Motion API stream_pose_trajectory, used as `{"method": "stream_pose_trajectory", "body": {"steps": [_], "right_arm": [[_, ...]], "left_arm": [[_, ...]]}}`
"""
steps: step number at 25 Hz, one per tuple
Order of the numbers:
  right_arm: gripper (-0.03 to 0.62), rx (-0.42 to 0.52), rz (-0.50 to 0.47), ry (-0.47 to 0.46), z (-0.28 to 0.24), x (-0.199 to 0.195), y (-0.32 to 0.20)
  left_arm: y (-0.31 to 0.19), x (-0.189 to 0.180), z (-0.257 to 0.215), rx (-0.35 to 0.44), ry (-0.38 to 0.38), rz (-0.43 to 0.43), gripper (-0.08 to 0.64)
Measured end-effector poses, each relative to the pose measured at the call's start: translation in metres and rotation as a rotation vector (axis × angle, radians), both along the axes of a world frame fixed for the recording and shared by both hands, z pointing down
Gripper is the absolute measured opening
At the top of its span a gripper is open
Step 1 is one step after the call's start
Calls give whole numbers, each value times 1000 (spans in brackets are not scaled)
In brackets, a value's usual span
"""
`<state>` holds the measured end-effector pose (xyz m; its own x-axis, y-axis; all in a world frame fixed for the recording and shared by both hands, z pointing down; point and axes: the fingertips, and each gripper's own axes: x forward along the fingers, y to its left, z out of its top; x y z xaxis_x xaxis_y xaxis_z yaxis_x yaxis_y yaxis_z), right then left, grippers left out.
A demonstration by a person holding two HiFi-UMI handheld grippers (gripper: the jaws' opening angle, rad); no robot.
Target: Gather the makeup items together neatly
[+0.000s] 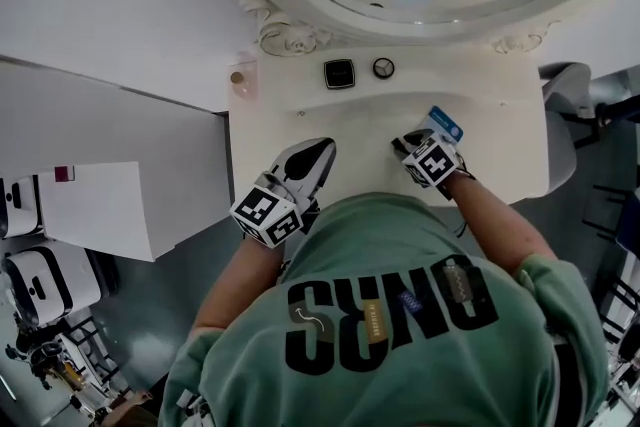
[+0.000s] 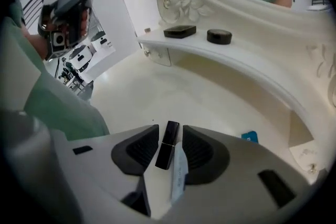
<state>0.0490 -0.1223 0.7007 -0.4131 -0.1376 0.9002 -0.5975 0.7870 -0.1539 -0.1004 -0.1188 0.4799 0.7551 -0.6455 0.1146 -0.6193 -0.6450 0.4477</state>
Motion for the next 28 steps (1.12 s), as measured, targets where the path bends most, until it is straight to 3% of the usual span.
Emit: {"method": "stream_pose_trajectory", "body": {"steps": [7,13,17,21,28], "right_arm": [[133,-36,-17,69,29,1,4],[94,-90,47,-7,22,-6,8],[94,-119,163,-166,-21,-11,-5],[94,-79,351,-345,-81,0,-57],[94,5,607,-412,-121,44,-164]], "left_arm": [[7,-4,4,-17,-9,-12,8],[7,-4,4,-13,-8,-13,8],[5,-4,2,-8,1,-13,8],[2,-2,1,-2,9,-6,8],[0,0,0,2,8,1,8]]}}
